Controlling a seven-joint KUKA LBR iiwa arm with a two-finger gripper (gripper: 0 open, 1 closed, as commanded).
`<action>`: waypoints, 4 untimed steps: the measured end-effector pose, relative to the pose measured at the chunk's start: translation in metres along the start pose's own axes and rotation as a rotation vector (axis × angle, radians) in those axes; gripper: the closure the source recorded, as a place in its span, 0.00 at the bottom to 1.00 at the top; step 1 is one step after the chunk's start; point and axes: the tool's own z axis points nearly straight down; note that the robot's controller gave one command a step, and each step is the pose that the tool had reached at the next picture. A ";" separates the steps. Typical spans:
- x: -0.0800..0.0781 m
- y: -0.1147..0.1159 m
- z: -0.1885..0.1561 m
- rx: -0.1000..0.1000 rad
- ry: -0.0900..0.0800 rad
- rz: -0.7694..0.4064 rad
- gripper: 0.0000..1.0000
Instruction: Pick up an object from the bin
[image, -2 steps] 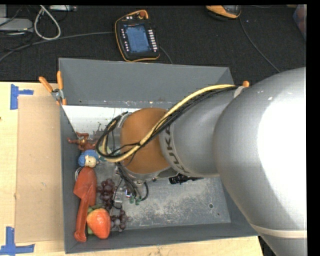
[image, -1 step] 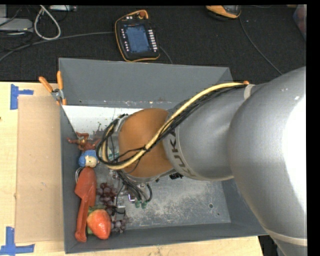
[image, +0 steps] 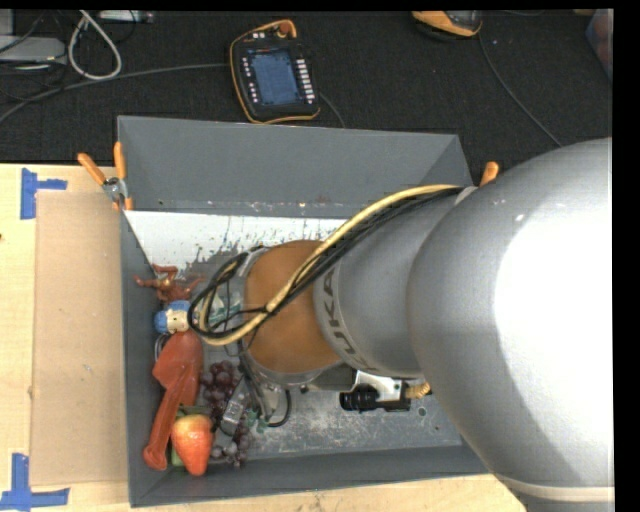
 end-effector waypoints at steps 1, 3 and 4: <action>-0.007 -0.014 0.028 -0.007 -0.010 -0.205 0.00; -0.005 -0.014 0.028 -0.005 0.000 0.078 1.00; -0.004 -0.014 0.019 -0.004 0.000 0.078 1.00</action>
Offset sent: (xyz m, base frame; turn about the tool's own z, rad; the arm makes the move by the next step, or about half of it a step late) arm -0.0015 -0.0158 -0.0292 0.0777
